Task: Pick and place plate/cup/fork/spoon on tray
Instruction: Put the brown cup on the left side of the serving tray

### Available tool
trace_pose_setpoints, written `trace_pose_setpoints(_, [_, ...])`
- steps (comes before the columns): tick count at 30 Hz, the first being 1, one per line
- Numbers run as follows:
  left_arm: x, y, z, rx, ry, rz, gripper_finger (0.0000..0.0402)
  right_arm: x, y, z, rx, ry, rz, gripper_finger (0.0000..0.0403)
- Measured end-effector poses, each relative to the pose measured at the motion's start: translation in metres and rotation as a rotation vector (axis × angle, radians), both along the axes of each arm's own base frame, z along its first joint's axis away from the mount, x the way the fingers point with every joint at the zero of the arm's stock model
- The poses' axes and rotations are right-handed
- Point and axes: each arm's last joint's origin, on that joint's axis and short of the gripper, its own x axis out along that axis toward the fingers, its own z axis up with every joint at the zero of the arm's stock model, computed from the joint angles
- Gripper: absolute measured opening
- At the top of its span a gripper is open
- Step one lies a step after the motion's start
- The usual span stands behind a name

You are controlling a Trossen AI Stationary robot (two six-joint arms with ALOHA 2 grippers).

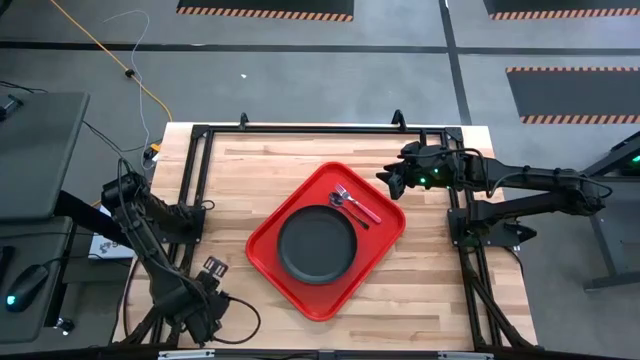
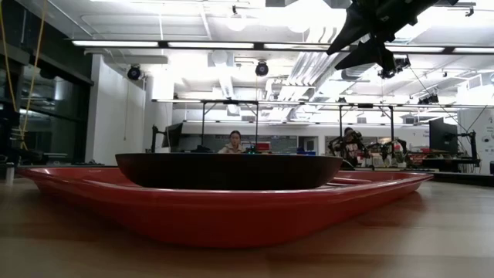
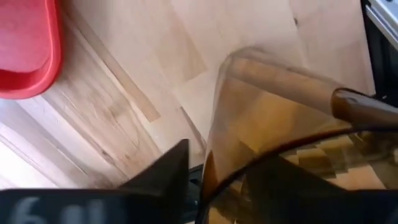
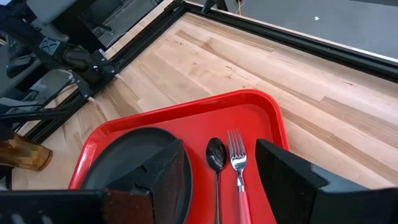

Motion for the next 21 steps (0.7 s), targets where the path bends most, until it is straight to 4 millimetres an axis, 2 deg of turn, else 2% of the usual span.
trace_pose_setpoints(4, [0.006, 0.008, 0.004, -0.012, -0.006, 0.030, 0.0027, 0.000, 0.000, 0.000, -0.001, 0.001, 0.000, 0.0193])
trace_pose_setpoints(5, [0.009, 0.012, 0.009, -0.025, -0.019, 0.047, 0.0015, 0.000, 0.000, 0.000, -0.002, 0.001, 0.001, 0.0193])
trace_pose_setpoints(9, [0.023, 0.041, 0.039, -0.043, -0.109, 0.154, 0.0010, 0.000, 0.000, 0.000, -0.003, 0.001, 0.001, 0.0193])
trace_pose_setpoints(12, [0.033, 0.075, 0.073, -0.034, -0.198, 0.270, 0.0005, 0.000, 0.000, 0.000, -0.010, 0.004, 0.002, 0.0193])
trace_pose_setpoints(15, [0.043, 0.110, 0.098, -0.018, -0.247, 0.409, 0.0004, 0.000, 0.000, 0.000, -0.017, 0.005, -0.009, 0.0193])
trace_pose_setpoints(18, [0.061, 0.142, 0.104, -0.034, -0.272, 0.542, 0.0004, 0.000, -0.001, 0.000, -0.021, 0.006, -0.015, 0.0193])
trace_pose_setpoints(21, [0.082, 0.170, 0.093, -0.006, -0.196, 0.633, 0.0003, 0.000, -0.001, 0.000, -0.022, 0.006, -0.017, 0.0193])
